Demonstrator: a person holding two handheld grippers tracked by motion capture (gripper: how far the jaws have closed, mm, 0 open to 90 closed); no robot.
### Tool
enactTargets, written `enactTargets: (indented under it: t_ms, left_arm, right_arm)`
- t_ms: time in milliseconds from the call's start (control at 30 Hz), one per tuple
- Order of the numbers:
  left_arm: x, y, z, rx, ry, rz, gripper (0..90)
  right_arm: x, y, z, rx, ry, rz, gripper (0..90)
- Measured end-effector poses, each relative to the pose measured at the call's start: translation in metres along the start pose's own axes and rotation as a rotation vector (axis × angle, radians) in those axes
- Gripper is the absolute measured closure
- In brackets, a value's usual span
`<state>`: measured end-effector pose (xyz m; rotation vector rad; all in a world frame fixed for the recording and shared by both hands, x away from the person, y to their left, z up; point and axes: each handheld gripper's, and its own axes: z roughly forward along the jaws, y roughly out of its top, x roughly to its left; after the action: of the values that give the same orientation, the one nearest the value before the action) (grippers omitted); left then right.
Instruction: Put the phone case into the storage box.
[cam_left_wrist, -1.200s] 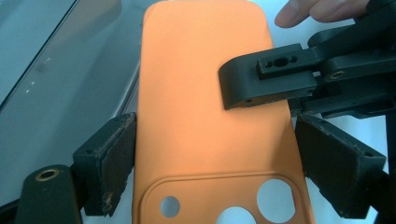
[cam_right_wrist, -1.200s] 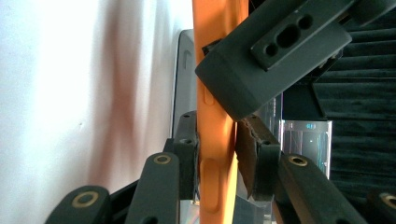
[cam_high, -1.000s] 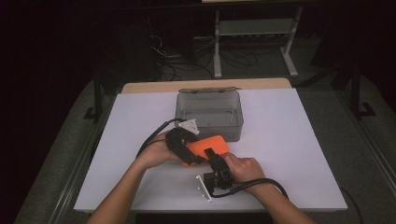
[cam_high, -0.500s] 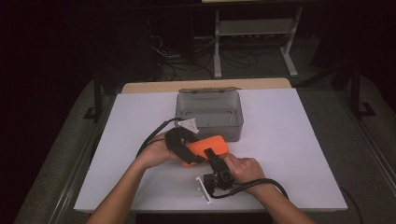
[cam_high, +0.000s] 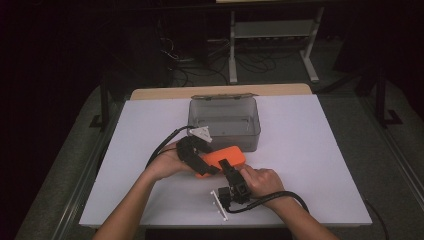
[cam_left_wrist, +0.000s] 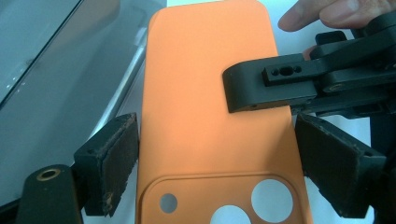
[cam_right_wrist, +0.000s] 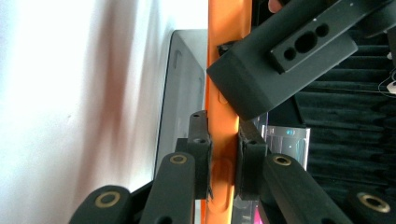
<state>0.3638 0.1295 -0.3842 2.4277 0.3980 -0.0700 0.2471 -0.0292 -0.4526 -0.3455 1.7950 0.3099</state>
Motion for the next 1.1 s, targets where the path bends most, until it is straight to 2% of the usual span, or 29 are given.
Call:
enactTargets:
  t_ms: [100, 167, 567, 833, 1100]
  left_arm:
    - [-0.001, 0.000, -0.001, -0.010, 0.001, 0.003, 15.9]
    - [-0.001, 0.000, -0.002, -0.020, -0.009, 0.007, 20.6]
    - [-0.002, 0.000, -0.010, -0.061, -0.011, 0.006, 19.0]
    - [0.001, -0.006, -0.021, -0.080, 0.013, -0.011, 16.6]
    - [0.003, -0.019, -0.034, -0.095, 0.047, -0.025, 14.1]
  right_arm:
    - [0.000, 0.000, 0.000, 0.000, 0.003, 0.003, 78.4]
    - [0.000, 0.000, 0.000, -0.001, 0.003, 0.003, 78.6]
    - [0.000, -0.001, 0.000, 0.000, 0.013, 0.003, 78.6]
    - [-0.001, -0.002, 0.000, 0.003, 0.011, 0.004, 78.6]
    - [-0.001, -0.002, 0.000, 0.001, 0.012, 0.014, 78.6]
